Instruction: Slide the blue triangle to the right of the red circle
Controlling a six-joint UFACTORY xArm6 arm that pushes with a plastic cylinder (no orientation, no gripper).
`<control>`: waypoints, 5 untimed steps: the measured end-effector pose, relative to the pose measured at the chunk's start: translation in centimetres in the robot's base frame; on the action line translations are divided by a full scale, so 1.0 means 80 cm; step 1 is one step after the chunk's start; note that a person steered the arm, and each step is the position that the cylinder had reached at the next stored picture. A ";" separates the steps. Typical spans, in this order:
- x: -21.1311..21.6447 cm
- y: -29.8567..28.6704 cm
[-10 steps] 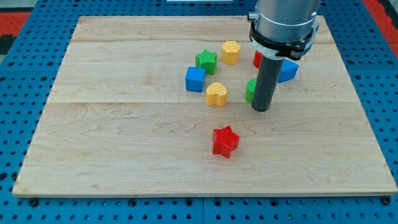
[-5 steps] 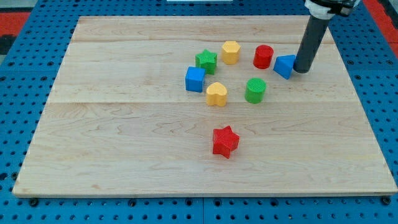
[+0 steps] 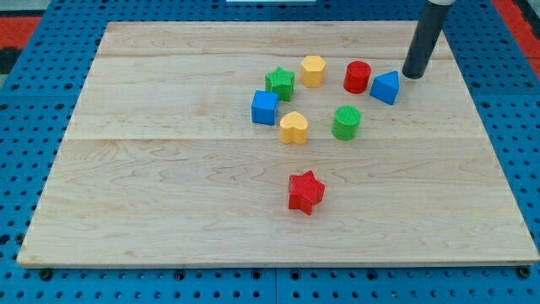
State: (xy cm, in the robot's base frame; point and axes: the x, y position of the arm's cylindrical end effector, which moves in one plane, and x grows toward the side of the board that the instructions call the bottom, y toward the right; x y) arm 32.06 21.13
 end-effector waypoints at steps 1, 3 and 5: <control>0.019 0.000; 0.053 0.010; -0.010 0.004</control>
State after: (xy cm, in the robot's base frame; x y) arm 31.26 21.41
